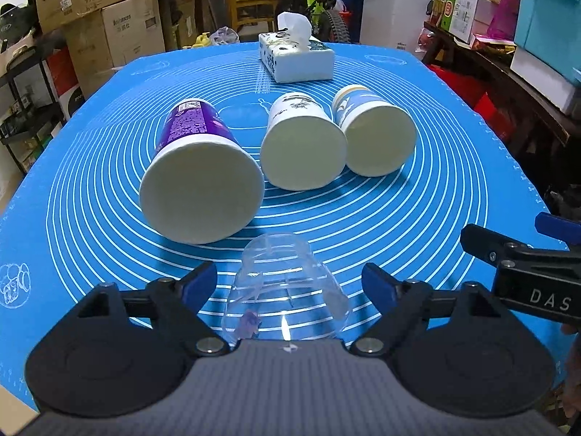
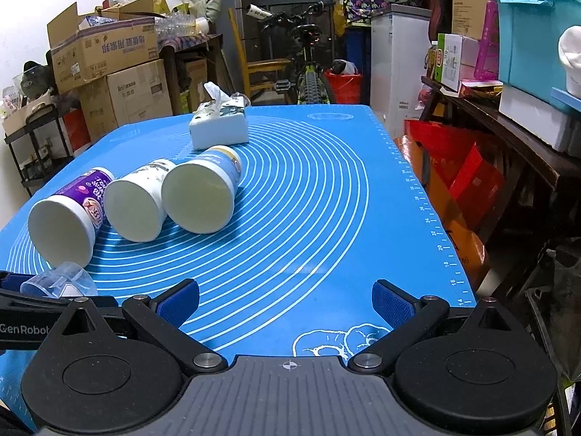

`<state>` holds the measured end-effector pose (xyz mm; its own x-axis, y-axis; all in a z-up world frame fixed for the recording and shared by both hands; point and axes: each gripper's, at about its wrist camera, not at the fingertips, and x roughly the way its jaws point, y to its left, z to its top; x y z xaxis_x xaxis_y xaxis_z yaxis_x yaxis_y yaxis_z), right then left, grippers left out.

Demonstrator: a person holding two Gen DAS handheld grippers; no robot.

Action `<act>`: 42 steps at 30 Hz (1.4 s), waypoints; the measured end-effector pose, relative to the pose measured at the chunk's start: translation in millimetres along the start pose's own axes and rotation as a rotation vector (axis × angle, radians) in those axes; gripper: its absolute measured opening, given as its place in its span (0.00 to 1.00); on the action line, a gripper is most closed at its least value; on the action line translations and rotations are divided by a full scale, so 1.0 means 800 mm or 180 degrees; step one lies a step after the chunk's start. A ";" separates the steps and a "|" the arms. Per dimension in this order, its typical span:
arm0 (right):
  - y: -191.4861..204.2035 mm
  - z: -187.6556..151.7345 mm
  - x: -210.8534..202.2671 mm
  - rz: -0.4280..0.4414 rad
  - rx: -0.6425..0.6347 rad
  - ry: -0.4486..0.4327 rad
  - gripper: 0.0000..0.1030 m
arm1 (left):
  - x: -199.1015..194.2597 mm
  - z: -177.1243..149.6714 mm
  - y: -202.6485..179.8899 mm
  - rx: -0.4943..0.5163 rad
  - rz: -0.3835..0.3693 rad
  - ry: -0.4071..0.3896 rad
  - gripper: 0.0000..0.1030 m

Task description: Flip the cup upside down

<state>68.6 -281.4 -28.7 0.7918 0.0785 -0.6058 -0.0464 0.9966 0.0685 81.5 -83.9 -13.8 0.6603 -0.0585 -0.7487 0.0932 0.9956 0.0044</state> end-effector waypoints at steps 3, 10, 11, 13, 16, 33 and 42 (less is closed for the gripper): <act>0.000 0.000 0.000 0.0000 0.0001 -0.0004 0.98 | -0.001 -0.001 0.001 0.0002 0.0010 0.0004 0.89; 0.001 -0.001 -0.003 -0.0011 -0.0009 -0.0007 0.98 | -0.008 0.000 0.005 -0.0025 0.0016 -0.0024 0.90; 0.001 -0.001 -0.004 -0.0013 -0.0009 -0.0006 0.98 | -0.010 0.000 0.005 -0.0028 0.0014 -0.0031 0.90; 0.002 0.001 -0.007 -0.0019 -0.0013 -0.0007 0.98 | -0.015 0.001 0.006 -0.0032 0.0003 -0.0042 0.90; 0.002 0.003 -0.014 -0.0030 -0.0025 -0.0020 0.98 | -0.030 0.002 0.007 -0.0034 -0.0042 -0.0101 0.90; 0.074 0.051 -0.068 0.0319 -0.0341 0.0199 0.98 | -0.094 -0.004 0.104 -0.0311 0.0397 -0.0452 0.91; 0.150 0.080 -0.026 0.0556 -0.0576 0.0826 0.93 | -0.068 -0.021 0.163 -0.0556 0.0320 -0.0489 0.91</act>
<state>85.8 -165.1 43.0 0.5824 0.2288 -0.7800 -0.2928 0.9542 0.0613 45.5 49.9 16.3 0.7665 0.0444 -0.6407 -0.1000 0.9937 -0.0508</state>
